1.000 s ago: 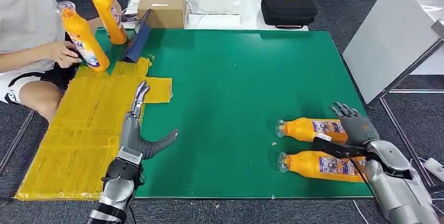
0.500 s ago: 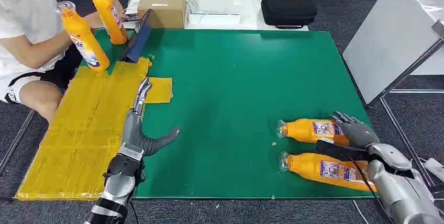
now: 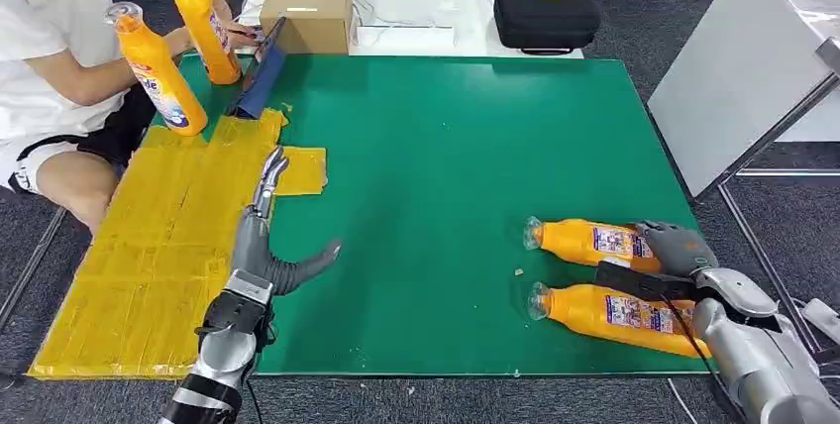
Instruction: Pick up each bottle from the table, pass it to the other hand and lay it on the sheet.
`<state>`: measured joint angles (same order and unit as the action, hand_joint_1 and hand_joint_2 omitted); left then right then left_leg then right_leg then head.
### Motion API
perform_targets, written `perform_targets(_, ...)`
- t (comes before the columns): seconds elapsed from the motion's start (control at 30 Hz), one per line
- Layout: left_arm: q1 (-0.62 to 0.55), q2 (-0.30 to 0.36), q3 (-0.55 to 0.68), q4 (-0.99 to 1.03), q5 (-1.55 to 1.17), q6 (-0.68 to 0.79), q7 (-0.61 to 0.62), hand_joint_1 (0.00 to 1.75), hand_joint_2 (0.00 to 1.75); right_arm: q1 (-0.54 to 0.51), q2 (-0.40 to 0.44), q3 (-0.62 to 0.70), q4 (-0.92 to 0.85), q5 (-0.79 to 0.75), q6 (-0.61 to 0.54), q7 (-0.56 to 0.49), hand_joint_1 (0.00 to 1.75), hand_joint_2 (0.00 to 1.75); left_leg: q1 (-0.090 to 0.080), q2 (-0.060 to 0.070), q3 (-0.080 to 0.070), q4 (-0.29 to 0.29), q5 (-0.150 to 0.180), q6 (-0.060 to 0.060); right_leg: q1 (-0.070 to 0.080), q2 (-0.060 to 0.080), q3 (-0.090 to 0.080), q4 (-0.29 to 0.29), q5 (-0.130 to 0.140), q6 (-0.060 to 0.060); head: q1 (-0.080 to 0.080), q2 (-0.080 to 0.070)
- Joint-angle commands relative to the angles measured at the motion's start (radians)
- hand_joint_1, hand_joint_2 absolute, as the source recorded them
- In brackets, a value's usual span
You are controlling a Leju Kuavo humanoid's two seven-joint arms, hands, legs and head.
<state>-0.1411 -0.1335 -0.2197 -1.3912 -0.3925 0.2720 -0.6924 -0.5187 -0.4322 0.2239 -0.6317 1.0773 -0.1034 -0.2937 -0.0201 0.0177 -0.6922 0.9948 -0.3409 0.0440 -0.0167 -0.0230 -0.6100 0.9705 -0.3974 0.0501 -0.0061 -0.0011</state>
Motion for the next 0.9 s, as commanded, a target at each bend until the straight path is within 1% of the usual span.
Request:
perform_targets(0.03, -0.015, 0.012, -0.009, 0.037, 0.002, 0.002, 0.005, 0.00, 1.75, -0.012, 0.100, 0.032, 0.053, 0.017, -0.070, 0.047, 1.75, 1.75, 0.002, 0.003, 0.006, 0.000, -0.003, -0.004, 0.002, 0.005, 0.005, -0.002, -0.001, -0.003, 0.000, 0.000)
perform_targets(0.07, -0.015, 0.012, -0.009, 0.037, 0.002, 0.002, 0.005, 0.00, 1.75, -0.012, 0.098, 0.031, 0.054, 0.016, -0.069, 0.046, 1.75, 1.75, 0.002, 0.004, 0.005, 0.000, -0.002, -0.003, 0.002, 0.005, 0.004, -0.001, 0.000, -0.002, 0.000, 0.000)
perform_targets(0.1, -0.014, 0.012, -0.009, 0.034, 0.000, 0.001, 0.008, 0.00, 1.75, -0.009, 0.099, 0.027, 0.044, 0.018, -0.088, 0.055, 1.75, 1.75, 0.002, 0.004, 0.007, 0.000, -0.004, -0.004, 0.002, 0.006, 0.006, -0.001, -0.001, -0.003, 0.000, 0.000)
perform_targets(0.13, -0.010, 0.009, -0.008, 0.029, -0.003, 0.002, 0.013, 0.00, 1.75, -0.008, 0.123, 0.007, 0.030, 0.033, -0.157, 0.076, 1.75, 1.75, 0.002, 0.003, 0.005, 0.000, -0.002, -0.004, 0.001, 0.005, 0.004, -0.001, 0.000, -0.003, 0.000, 0.000)
perform_targets(0.17, -0.007, 0.007, -0.009, 0.024, -0.006, 0.003, 0.016, 0.00, 1.75, -0.006, 0.146, -0.010, 0.012, 0.044, -0.201, 0.092, 1.75, 1.75, 0.002, 0.003, 0.007, 0.001, -0.004, -0.005, 0.002, 0.006, 0.006, -0.001, -0.001, -0.003, 0.000, 0.000)
perform_targets(0.2, -0.002, 0.005, -0.010, 0.016, -0.010, 0.005, 0.021, 0.00, 1.75, 0.000, 0.174, -0.019, -0.016, 0.085, -0.264, 0.129, 1.75, 1.75, 0.003, 0.005, 0.005, 0.000, -0.003, -0.004, 0.002, 0.006, 0.004, -0.001, 0.000, -0.003, 0.000, 0.000)
perform_targets(0.23, 0.001, 0.002, -0.015, 0.009, -0.019, 0.006, 0.033, 0.00, 1.75, 0.011, 0.216, -0.031, -0.060, 0.146, -0.342, 0.186, 1.75, 1.75, 0.003, 0.005, 0.009, 0.001, -0.005, -0.006, 0.002, 0.008, 0.007, -0.001, -0.002, -0.004, 0.000, 0.000)
perform_targets(0.27, -0.001, 0.000, -0.020, 0.008, -0.023, 0.006, 0.039, 0.00, 1.75, 0.025, 0.251, -0.048, -0.102, 0.158, -0.380, 0.195, 1.75, 1.75, 0.002, 0.007, 0.006, 0.000, -0.003, -0.004, 0.002, 0.008, 0.004, -0.001, 0.000, -0.003, 0.000, 0.000)
perform_targets(0.3, -0.006, 0.000, -0.025, 0.009, -0.022, -0.001, 0.048, 0.00, 1.75, 0.049, 0.288, -0.069, -0.164, 0.145, -0.439, 0.179, 1.75, 1.75, 0.002, 0.007, 0.004, 0.000, -0.002, -0.003, 0.002, 0.008, 0.002, -0.001, 0.001, -0.003, 0.000, 0.000)
perform_targets(0.33, -0.011, -0.001, -0.032, 0.012, -0.019, -0.011, 0.055, 0.00, 1.75, 0.076, 0.315, -0.072, -0.226, 0.158, -0.459, 0.186, 1.75, 1.75, 0.003, 0.009, 0.007, 0.001, -0.004, -0.005, 0.002, 0.011, 0.004, 0.000, -0.001, -0.004, 0.000, 0.000)
perform_targets(0.37, -0.022, -0.001, -0.042, 0.018, -0.011, -0.036, 0.067, 0.00, 1.75, 0.113, 0.347, -0.068, -0.315, 0.187, -0.508, 0.195, 1.75, 1.75, 0.003, 0.009, 0.005, 0.000, -0.003, -0.004, 0.002, 0.010, 0.002, 0.000, 0.000, -0.003, 0.000, 0.000)
perform_targets(0.4, -0.034, -0.001, -0.052, 0.028, 0.001, -0.070, 0.080, 0.00, 1.75, 0.135, 0.366, -0.058, -0.368, 0.229, -0.541, 0.212, 1.75, 1.75, 0.003, 0.009, 0.007, 0.001, -0.005, -0.006, 0.003, 0.011, 0.005, 0.000, -0.001, -0.004, 0.000, 0.000)
perform_targets(0.43, -0.055, 0.000, -0.073, 0.047, -0.003, -0.103, 0.095, 0.00, 1.75, 0.153, 0.394, -0.043, -0.420, 0.255, -0.568, 0.217, 1.75, 1.75, 0.003, 0.007, 0.006, 0.001, -0.004, -0.005, 0.003, 0.008, 0.004, 0.000, -0.001, -0.004, 0.000, 0.000)
perform_targets(0.47, -0.071, 0.000, -0.090, 0.064, -0.028, -0.099, 0.105, 0.00, 1.75, 0.162, 0.411, -0.030, -0.456, 0.260, -0.567, 0.219, 1.75, 1.75, 0.004, 0.006, 0.008, 0.002, -0.005, -0.006, 0.003, 0.008, 0.005, 0.001, -0.003, -0.005, 0.000, 0.000)
perform_targets(0.5, -0.084, -0.002, -0.105, 0.076, -0.047, -0.095, 0.112, 0.00, 1.75, 0.169, 0.423, -0.022, -0.480, 0.260, -0.573, 0.220, 1.75, 1.75, 0.003, 0.005, 0.005, 0.001, -0.003, -0.005, 0.003, 0.006, 0.003, 0.001, -0.002, -0.004, 0.000, 0.000)
perform_targets(0.53, -0.101, -0.001, -0.128, 0.089, -0.055, -0.105, 0.119, 0.00, 1.75, 0.183, 0.444, -0.025, -0.548, 0.265, -0.595, 0.212, 1.75, 1.75, 0.004, 0.004, 0.004, 0.001, -0.002, -0.005, 0.003, 0.005, 0.002, 0.001, -0.002, -0.003, -0.001, 0.000)
perform_targets(0.57, -0.114, -0.001, -0.146, 0.098, -0.063, -0.110, 0.128, 0.00, 1.75, 0.203, 0.469, -0.048, -0.612, 0.264, -0.595, 0.172, 1.75, 1.75, 0.004, 0.003, 0.006, 0.002, -0.004, -0.006, 0.003, 0.005, 0.004, 0.002, -0.004, -0.004, 0.000, 0.000)
perform_targets(0.6, -0.126, -0.002, -0.164, 0.106, -0.080, -0.104, 0.136, 0.00, 1.75, 0.215, 0.492, -0.069, -0.650, 0.269, -0.595, 0.138, 1.75, 1.75, 0.004, 0.002, 0.003, 0.001, -0.002, -0.004, 0.003, 0.003, 0.001, 0.002, -0.002, -0.004, 0.000, 0.000)
perform_targets(0.63, -0.132, -0.003, -0.181, 0.108, -0.092, -0.098, 0.141, 0.00, 1.75, 0.228, 0.520, -0.091, -0.695, 0.254, -0.595, 0.095, 1.75, 1.75, 0.005, 0.002, 0.005, 0.002, -0.004, -0.006, 0.004, 0.004, 0.004, 0.002, -0.004, -0.004, 0.000, 0.000)
perform_targets(0.67, -0.130, -0.003, -0.193, 0.104, -0.096, -0.097, 0.142, 0.00, 1.75, 0.238, 0.537, -0.102, -0.721, 0.247, -0.595, 0.069, 1.75, 1.75, 0.003, 0.001, 0.002, 0.001, -0.001, -0.004, 0.002, 0.003, 0.000, 0.002, -0.002, -0.003, 0.000, 0.000)
perform_targets(0.7, -0.124, 0.000, -0.205, 0.095, -0.099, -0.097, 0.143, 0.00, 1.75, 0.248, 0.551, -0.111, -0.742, 0.244, -0.595, 0.055, 1.75, 1.75, 0.004, 0.001, 0.005, 0.003, -0.004, -0.006, 0.003, 0.003, 0.003, 0.003, -0.005, -0.005, 0.000, 0.000)
perform_targets(0.73, -0.117, 0.003, -0.215, 0.085, -0.106, -0.092, 0.143, 0.00, 1.75, 0.255, 0.564, -0.116, -0.762, 0.218, -0.595, 0.032, 1.75, 1.75, 0.003, 0.001, 0.002, 0.001, -0.002, -0.004, 0.003, 0.003, 0.001, 0.001, -0.003, -0.003, 0.000, 0.000)
perform_targets(0.8, -0.108, 0.010, -0.237, 0.070, -0.111, -0.091, 0.145, 0.00, 1.75, 0.270, 0.591, -0.127, -0.780, 0.138, -0.595, -0.032, 1.75, 1.75, 0.004, 0.001, 0.004, 0.001, -0.003, -0.005, 0.003, 0.003, 0.002, 0.001, -0.004, -0.004, 0.000, 0.000)
perform_targets(0.83, -0.113, 0.014, -0.251, 0.070, -0.116, -0.089, 0.148, 0.00, 1.75, 0.283, 0.617, -0.140, -0.787, 0.036, -0.595, -0.112, 1.75, 1.75, 0.004, 0.001, 0.006, 0.002, -0.005, -0.006, 0.003, 0.004, 0.004, 0.002, -0.005, -0.005, 0.000, 0.000)
perform_targets(0.87, -0.116, 0.015, -0.256, 0.072, -0.117, -0.089, 0.149, 0.00, 1.75, 0.287, 0.610, -0.110, -0.772, -0.027, -0.595, -0.115, 1.75, 1.75, 0.004, 0.000, 0.003, 0.000, -0.002, -0.005, 0.003, 0.002, 0.002, 0.001, -0.003, -0.004, 0.000, 0.000)
perform_targets(0.9, -0.119, 0.018, -0.262, 0.071, -0.118, -0.090, 0.150, 0.00, 1.75, 0.290, 0.580, -0.050, -0.774, -0.149, -0.583, -0.110, 1.75, 1.75, 0.004, 0.000, 0.005, 0.002, -0.004, -0.006, 0.003, 0.002, 0.004, 0.002, -0.005, -0.005, 0.000, 0.000)
